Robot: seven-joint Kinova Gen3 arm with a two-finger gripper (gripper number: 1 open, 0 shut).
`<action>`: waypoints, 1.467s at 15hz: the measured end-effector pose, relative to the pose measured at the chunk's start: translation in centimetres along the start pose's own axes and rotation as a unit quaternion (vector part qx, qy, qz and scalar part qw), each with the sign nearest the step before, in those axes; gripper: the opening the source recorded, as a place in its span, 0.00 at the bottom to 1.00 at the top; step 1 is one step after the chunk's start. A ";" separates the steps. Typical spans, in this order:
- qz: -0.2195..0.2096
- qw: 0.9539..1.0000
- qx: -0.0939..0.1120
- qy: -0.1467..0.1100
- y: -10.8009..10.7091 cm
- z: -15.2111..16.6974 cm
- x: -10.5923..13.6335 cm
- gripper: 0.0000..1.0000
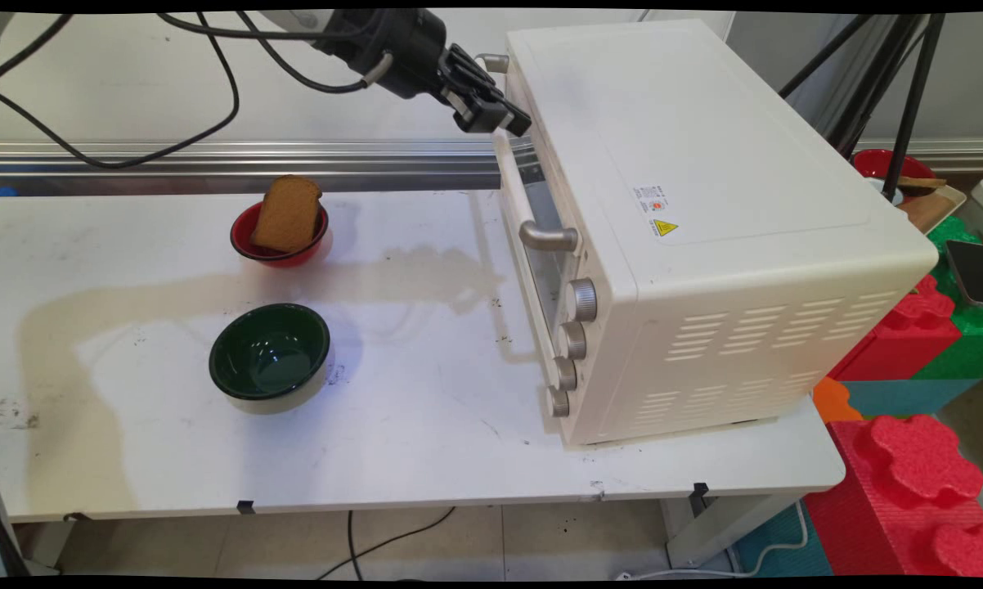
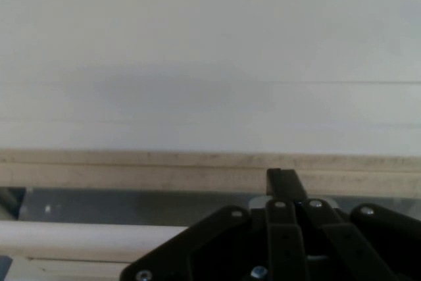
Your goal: Open the oven
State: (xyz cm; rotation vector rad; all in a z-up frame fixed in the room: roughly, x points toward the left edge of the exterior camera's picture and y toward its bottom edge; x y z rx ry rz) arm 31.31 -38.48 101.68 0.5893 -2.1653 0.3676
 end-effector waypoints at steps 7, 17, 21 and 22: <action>-0.009 1.000 -0.006 -0.011 0.3 1.6 -0.7 0.00; -0.014 0.999 -0.013 -0.032 1.0 2.2 -3.1 0.00; -0.014 0.999 -0.014 -0.044 1.3 1.2 -4.5 0.00; -0.013 0.999 -0.015 -0.047 1.3 1.0 -4.8 0.00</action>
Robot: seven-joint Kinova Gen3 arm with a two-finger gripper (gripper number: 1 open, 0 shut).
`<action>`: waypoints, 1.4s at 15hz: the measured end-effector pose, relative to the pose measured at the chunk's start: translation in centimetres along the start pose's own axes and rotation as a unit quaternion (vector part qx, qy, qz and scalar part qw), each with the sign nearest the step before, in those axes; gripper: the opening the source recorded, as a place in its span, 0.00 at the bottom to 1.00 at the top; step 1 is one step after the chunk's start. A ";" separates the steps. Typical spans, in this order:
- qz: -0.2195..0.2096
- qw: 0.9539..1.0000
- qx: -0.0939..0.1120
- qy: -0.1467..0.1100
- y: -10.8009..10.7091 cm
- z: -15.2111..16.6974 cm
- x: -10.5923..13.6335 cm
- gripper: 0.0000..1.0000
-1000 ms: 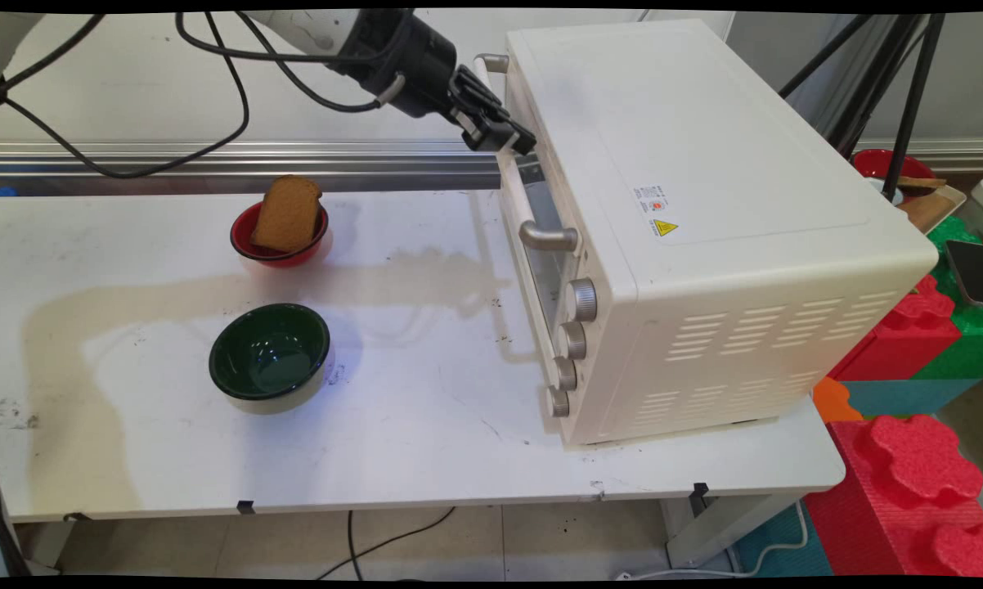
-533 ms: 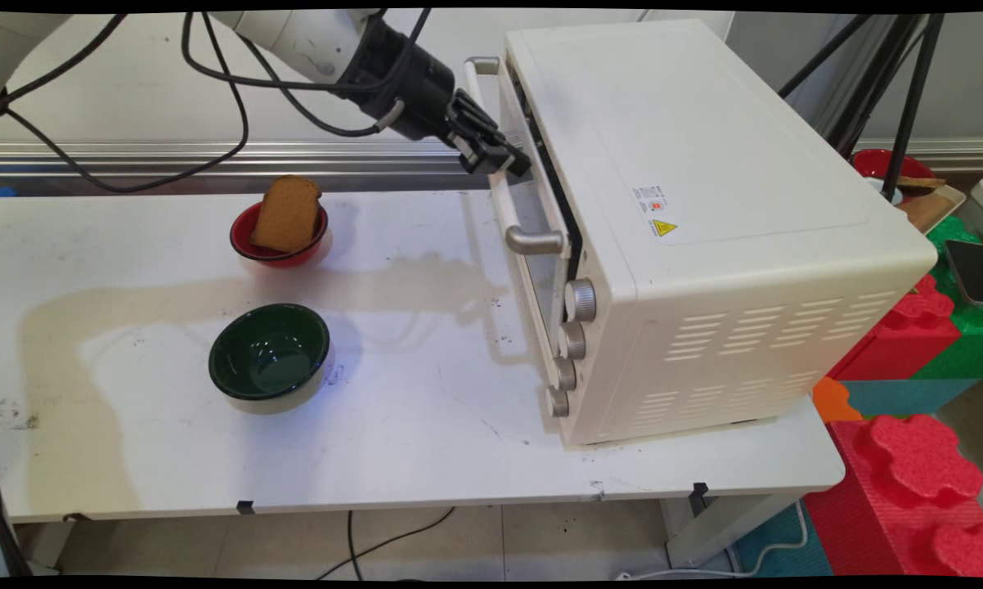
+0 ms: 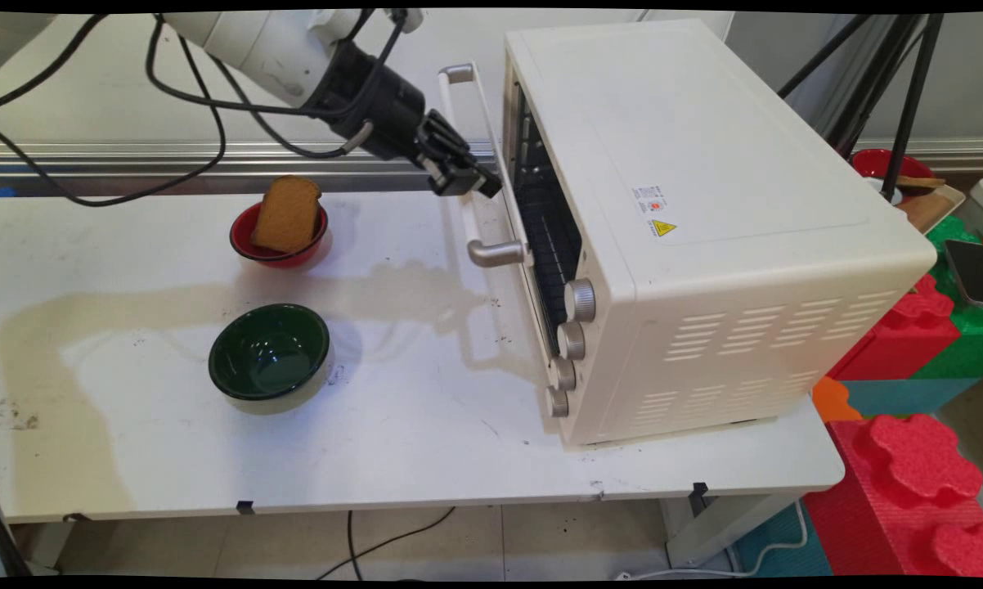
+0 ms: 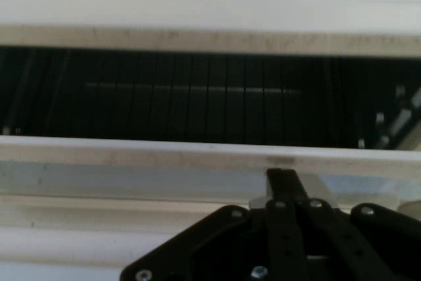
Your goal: Open the oven
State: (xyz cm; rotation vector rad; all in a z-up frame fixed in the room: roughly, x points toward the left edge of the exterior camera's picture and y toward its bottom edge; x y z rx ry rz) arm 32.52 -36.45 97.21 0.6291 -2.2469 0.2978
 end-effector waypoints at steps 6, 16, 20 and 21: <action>0.002 1.000 -0.002 -0.026 0.3 -1.9 -2.8 0.00; 0.005 0.998 -0.004 -0.067 1.0 -3.6 -6.9 0.00; 0.007 0.996 -0.005 -0.086 1.3 -3.4 -8.4 0.00; 0.008 0.996 -0.006 -0.091 1.4 -3.3 -8.8 0.00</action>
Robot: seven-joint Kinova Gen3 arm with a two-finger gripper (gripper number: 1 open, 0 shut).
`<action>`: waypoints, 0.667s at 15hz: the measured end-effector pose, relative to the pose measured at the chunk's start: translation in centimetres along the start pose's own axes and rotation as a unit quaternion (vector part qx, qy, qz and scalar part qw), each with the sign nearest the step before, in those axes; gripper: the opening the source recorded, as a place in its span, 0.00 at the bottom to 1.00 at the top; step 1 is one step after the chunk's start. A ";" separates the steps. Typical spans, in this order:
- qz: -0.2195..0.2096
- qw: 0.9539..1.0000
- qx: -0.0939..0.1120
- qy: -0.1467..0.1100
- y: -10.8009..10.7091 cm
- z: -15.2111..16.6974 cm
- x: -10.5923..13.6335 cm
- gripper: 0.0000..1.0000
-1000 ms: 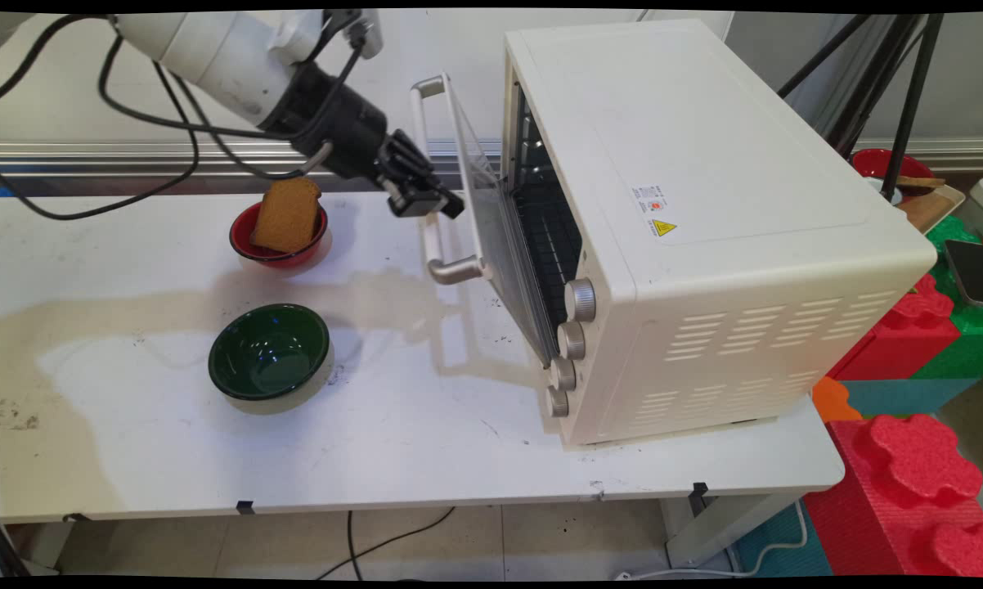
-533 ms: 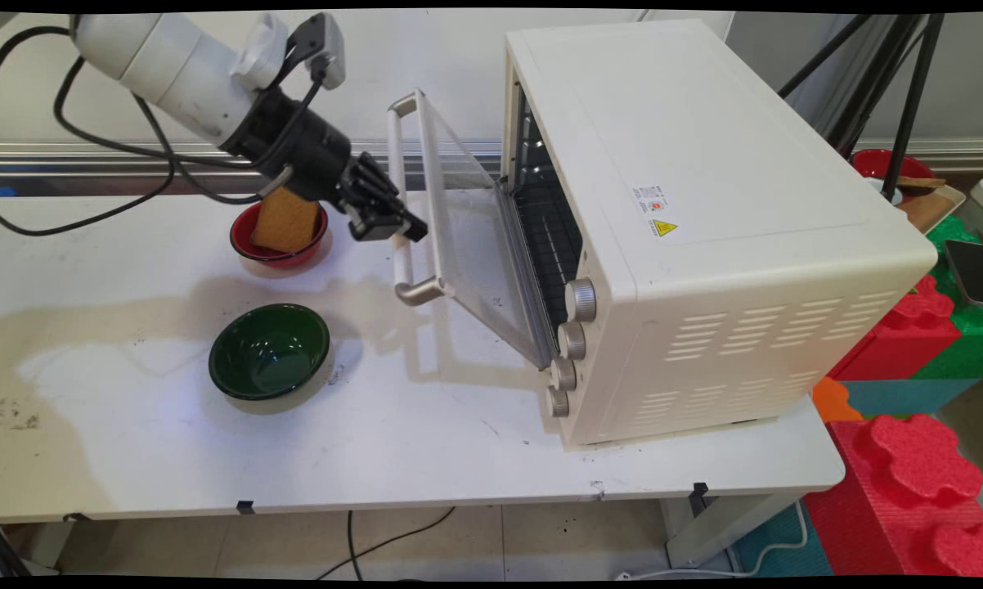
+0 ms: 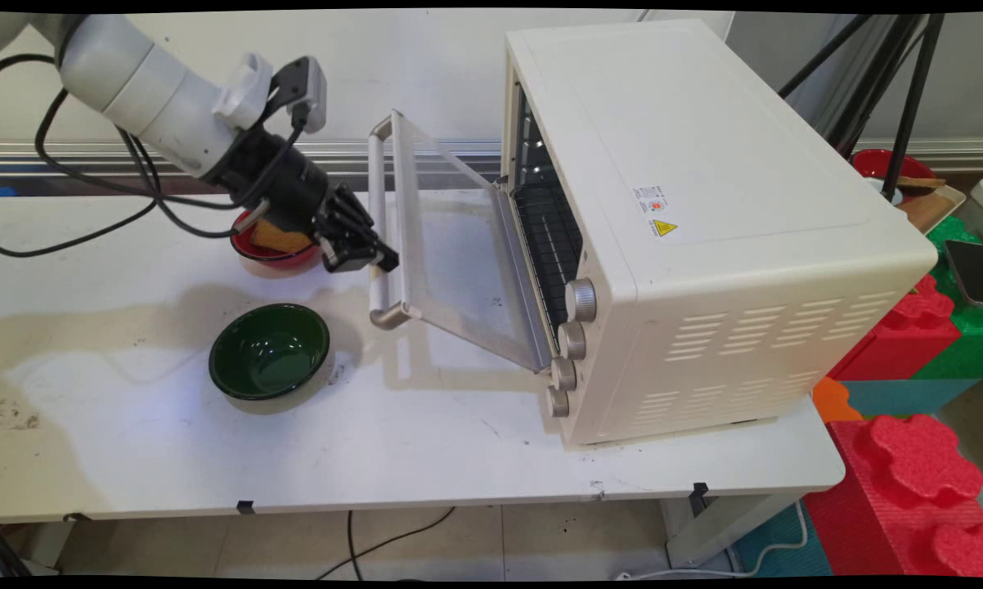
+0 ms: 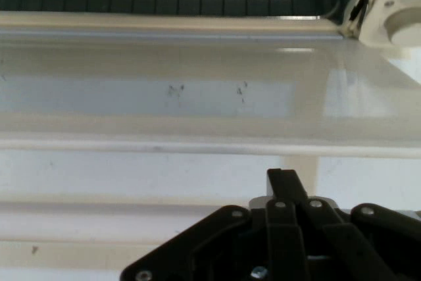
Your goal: Open the oven
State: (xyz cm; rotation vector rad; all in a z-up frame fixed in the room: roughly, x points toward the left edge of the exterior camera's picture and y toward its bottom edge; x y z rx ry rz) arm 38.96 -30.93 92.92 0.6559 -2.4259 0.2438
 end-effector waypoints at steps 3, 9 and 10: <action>0.000 1.000 0.000 -0.013 0.2 0.6 -0.9 0.00; -0.001 0.999 -0.002 -0.040 0.7 2.3 -2.9 0.00; 0.000 0.999 -0.003 -0.045 0.7 2.7 -3.2 0.00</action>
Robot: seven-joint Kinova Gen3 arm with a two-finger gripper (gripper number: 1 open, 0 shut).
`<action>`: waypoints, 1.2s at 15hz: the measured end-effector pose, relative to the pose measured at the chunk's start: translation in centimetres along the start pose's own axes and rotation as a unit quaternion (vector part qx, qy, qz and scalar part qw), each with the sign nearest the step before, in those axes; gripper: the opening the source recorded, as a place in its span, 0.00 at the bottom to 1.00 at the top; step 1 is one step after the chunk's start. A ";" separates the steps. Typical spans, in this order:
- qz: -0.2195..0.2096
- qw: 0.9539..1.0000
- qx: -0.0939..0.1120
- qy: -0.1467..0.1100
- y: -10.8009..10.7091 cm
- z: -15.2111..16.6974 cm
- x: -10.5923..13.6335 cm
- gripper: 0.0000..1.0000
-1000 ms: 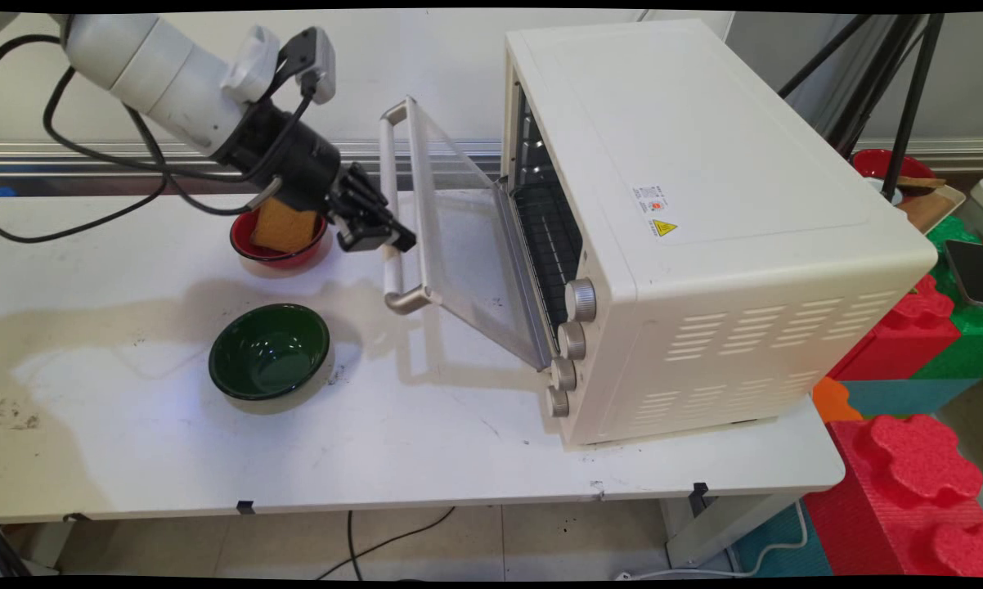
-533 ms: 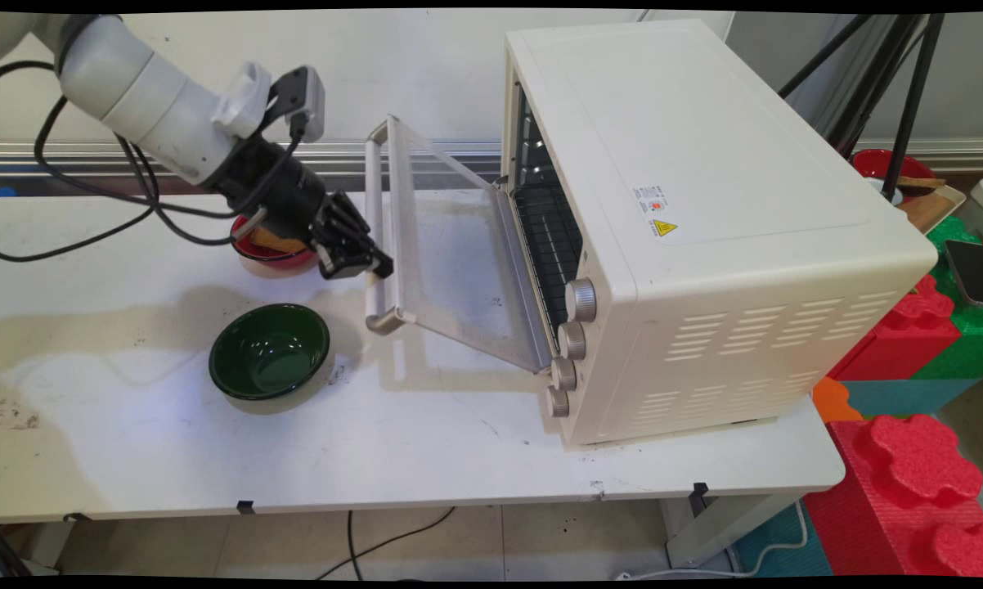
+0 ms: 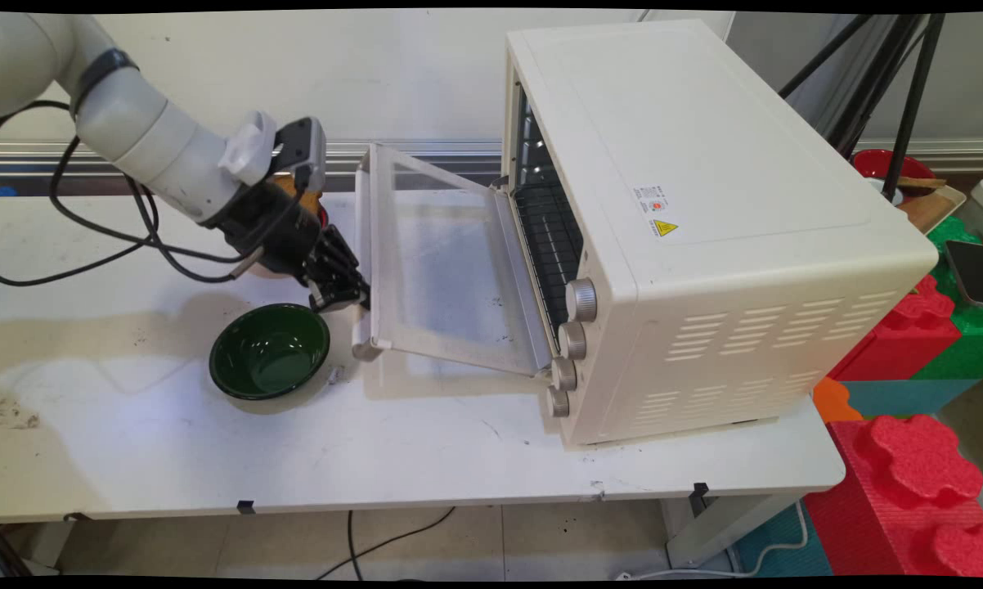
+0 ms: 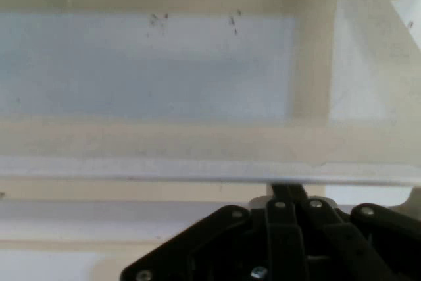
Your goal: Open the oven
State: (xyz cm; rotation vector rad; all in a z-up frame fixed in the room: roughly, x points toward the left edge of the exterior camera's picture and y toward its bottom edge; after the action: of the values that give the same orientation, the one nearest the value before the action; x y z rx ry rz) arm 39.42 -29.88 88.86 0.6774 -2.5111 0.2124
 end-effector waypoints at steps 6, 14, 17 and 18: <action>0.005 1.000 -0.007 -0.020 0.4 2.1 -1.4 0.00; 0.012 1.000 0.000 -0.016 0.5 2.8 -2.2 0.00; 0.014 1.000 0.003 -0.013 0.7 2.7 -2.4 0.00; 0.014 1.000 0.005 -0.011 0.7 2.7 -2.4 0.00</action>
State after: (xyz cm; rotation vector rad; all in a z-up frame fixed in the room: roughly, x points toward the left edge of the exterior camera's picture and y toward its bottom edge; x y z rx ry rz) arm 39.65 -29.04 85.31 0.6527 -2.5431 0.2294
